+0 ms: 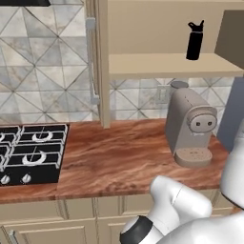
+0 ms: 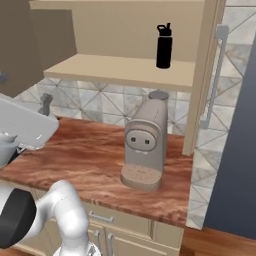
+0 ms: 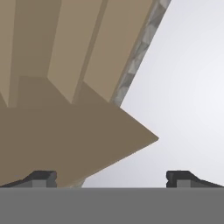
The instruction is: Pick the avocado and bread from the counter and place them on the plate. Then pick the jam from the cabinet and place it next to the plate. Lastly close the cabinet door.
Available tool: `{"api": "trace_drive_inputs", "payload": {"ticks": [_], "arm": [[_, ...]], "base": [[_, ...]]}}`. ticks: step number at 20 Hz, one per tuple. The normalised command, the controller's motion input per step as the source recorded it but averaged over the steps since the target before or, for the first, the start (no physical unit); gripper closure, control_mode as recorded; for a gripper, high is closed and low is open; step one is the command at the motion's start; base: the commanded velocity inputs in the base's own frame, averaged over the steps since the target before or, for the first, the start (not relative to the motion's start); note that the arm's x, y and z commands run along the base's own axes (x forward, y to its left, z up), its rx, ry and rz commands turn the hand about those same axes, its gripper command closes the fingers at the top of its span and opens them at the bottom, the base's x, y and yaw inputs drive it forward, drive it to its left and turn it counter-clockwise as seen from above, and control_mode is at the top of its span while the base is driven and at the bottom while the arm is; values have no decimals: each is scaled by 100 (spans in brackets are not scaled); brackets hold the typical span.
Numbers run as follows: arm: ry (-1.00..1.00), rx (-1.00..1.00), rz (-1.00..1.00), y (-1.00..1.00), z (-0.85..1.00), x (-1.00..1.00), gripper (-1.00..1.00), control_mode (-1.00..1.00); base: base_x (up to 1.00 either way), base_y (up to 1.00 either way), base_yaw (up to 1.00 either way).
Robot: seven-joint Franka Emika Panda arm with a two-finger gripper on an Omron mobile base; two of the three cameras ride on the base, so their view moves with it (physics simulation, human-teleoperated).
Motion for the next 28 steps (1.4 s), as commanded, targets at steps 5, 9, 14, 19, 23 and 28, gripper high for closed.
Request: {"api": "trace_drive_inputs", "payload": {"ticks": [5,9,14,19,23,28], "arm": [[0,0,0,0,0,0,-100,100],[0,0,0,0,0,0,-100,100],[0,0,0,0,0,0,-100,100],[0,0,0,0,0,0,-100,100],[0,0,0,0,0,0,-100,100],[0,0,0,0,0,0,-100,100]], "base": [[57,-51,-25],[67,-70,-18],[61,-45,-11],[71,-75,1],[60,-91,0],[39,-100,-11]]}}
